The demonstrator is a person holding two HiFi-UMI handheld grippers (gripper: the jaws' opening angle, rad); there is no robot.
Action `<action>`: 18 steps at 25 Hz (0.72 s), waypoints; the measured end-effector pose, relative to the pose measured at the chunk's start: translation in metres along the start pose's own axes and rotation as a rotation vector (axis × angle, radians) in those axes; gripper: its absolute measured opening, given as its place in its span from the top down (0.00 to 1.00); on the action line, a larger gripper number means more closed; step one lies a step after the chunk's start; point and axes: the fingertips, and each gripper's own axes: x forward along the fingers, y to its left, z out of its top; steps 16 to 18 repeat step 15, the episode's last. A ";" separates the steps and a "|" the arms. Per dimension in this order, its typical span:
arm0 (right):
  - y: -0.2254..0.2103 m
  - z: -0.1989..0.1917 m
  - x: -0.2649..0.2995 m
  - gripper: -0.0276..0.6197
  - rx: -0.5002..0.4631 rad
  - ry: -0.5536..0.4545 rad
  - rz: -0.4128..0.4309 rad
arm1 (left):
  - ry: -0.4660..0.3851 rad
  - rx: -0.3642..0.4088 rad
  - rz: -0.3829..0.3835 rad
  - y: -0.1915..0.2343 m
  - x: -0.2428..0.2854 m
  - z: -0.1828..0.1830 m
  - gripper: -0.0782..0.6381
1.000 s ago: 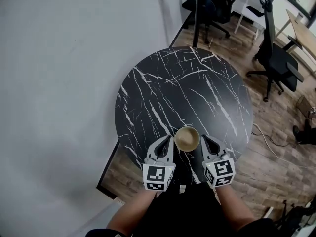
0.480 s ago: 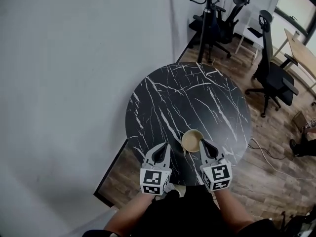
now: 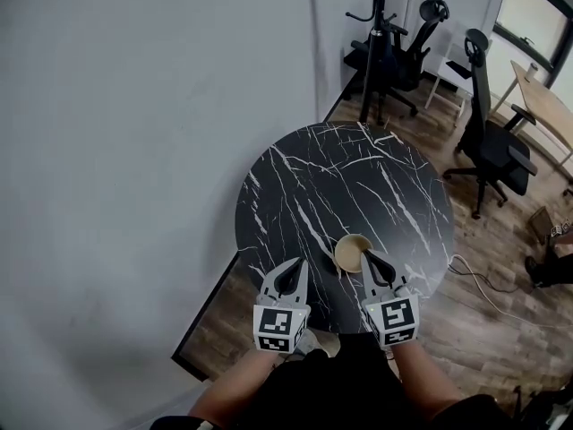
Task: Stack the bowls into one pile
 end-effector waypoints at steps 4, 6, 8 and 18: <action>0.002 0.001 0.001 0.95 0.017 -0.010 -0.004 | -0.009 0.005 -0.004 0.001 -0.001 0.002 0.87; 0.005 0.000 0.001 0.95 0.017 -0.009 -0.006 | -0.013 0.003 -0.007 0.001 -0.002 0.003 0.87; 0.008 0.002 0.000 0.95 0.014 -0.012 -0.006 | -0.016 0.000 -0.011 0.000 -0.003 0.003 0.87; 0.015 0.007 0.003 0.95 0.008 -0.030 -0.008 | -0.026 -0.009 -0.024 0.003 -0.006 0.006 0.87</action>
